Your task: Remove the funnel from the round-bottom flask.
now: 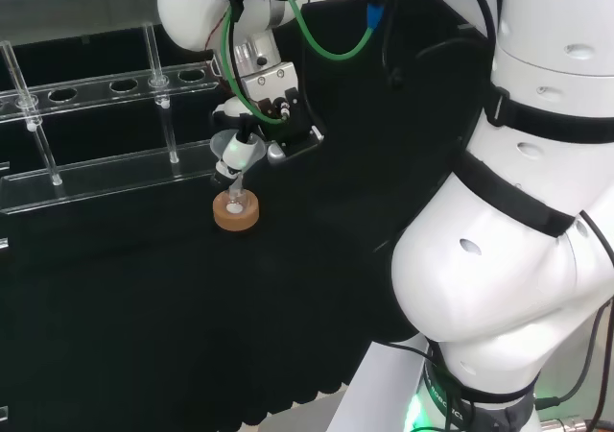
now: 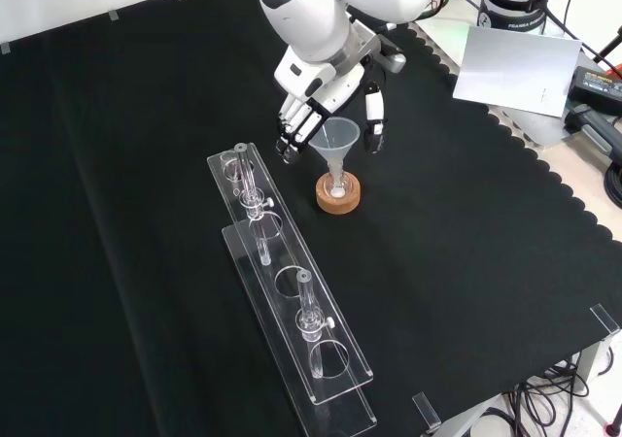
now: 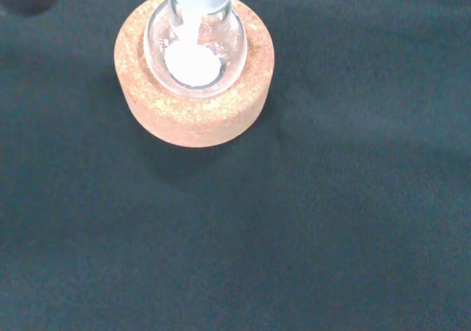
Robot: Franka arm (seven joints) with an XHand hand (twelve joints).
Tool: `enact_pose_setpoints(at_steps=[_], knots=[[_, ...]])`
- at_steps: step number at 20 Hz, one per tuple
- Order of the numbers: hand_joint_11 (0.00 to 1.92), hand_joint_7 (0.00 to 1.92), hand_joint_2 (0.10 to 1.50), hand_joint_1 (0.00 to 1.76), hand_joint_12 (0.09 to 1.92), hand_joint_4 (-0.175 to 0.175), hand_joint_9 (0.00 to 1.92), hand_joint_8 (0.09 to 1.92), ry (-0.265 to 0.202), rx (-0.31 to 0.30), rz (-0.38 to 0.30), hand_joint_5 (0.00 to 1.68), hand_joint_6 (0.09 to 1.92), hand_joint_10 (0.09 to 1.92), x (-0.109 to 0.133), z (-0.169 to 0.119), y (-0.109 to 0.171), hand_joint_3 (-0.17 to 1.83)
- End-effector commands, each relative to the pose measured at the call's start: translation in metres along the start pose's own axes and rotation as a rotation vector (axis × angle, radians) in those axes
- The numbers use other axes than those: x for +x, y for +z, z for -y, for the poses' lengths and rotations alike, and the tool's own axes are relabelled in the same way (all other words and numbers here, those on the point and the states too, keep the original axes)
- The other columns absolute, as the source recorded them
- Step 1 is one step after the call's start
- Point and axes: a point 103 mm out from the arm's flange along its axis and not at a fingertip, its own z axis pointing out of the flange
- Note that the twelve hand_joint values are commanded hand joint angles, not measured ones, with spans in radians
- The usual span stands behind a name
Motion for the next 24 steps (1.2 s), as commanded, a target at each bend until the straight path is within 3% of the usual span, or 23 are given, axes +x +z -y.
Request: enact_pose_setpoints(at_steps=[1,5,7,11,15,24], knots=[[0.35,0.10,0.73,0.66,1.45,-0.033,0.46,0.62,0.004,-0.030,0.053,0.17,0.09,0.71,0.002,-0.001,0.004,0.16],[0.40,0.34,0.76,0.73,1.39,-0.035,0.76,0.67,0.014,-0.085,0.096,0.37,0.09,0.56,0.002,0.002,0.001,0.24],[0.44,0.46,0.78,0.76,1.35,-0.029,0.88,0.67,0.022,-0.127,0.158,0.51,0.09,0.52,0.006,0.005,-0.004,0.29],[0.56,0.74,0.81,0.80,1.27,0.033,1.14,0.65,0.009,-0.196,0.143,0.85,0.47,0.43,0.007,0.012,-0.016,0.42],[0.62,0.87,0.83,0.77,1.25,0.049,1.28,0.66,-0.007,-0.212,0.148,0.90,0.61,0.40,0.005,0.019,-0.029,0.46],[0.63,0.88,0.83,0.75,1.24,0.049,1.32,0.66,0.006,-0.228,0.157,0.90,0.64,0.40,0.004,0.049,-0.076,0.47]])
